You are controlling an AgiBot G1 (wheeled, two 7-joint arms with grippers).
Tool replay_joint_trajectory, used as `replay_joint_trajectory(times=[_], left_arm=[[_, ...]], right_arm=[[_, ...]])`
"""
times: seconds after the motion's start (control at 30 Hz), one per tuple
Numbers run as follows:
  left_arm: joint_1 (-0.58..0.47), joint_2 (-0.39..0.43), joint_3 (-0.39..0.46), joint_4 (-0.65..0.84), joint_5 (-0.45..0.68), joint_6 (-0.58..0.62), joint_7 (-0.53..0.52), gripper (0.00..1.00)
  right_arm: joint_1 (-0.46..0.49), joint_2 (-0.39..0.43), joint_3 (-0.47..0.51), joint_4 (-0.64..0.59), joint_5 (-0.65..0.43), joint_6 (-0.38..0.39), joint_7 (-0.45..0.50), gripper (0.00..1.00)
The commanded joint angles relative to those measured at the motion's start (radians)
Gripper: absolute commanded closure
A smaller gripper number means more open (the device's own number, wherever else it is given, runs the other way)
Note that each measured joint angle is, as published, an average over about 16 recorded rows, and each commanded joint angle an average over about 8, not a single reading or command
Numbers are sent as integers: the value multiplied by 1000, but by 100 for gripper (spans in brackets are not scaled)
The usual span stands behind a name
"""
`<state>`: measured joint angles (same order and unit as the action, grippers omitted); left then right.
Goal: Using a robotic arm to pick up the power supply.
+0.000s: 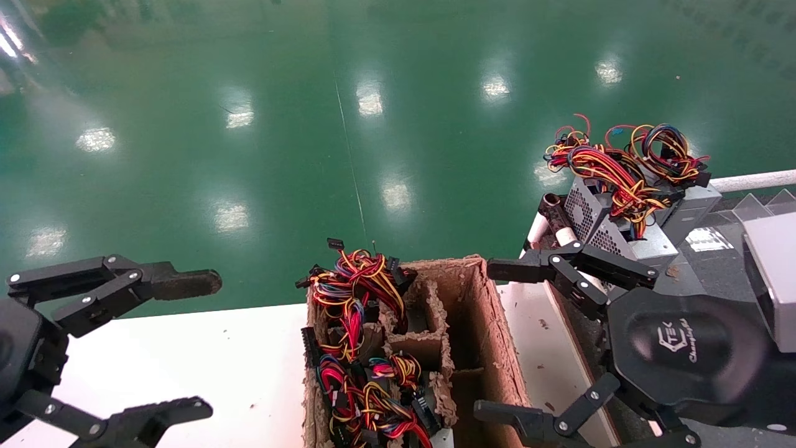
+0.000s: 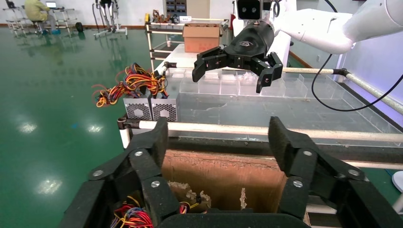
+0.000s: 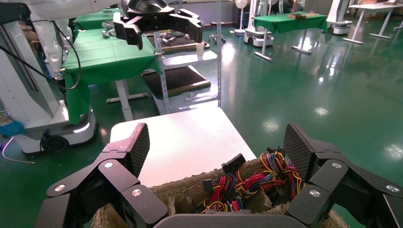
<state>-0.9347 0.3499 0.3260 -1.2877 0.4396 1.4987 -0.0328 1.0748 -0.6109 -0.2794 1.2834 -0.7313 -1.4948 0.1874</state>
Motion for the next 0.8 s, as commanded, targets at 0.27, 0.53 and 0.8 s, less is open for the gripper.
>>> replay_joint_trajectory(times=[0.27,0.53,0.8], left_arm=[[0,0,0,0,0,0,0,100],[0,0,0,0,0,0,0,100],[0,0,0,0,0,0,0,100]], right_arm=[[0,0,0,0,0,0,0,0],[0,0,0,0,0,0,0,0],[0,0,0,0,0,0,0,0]])
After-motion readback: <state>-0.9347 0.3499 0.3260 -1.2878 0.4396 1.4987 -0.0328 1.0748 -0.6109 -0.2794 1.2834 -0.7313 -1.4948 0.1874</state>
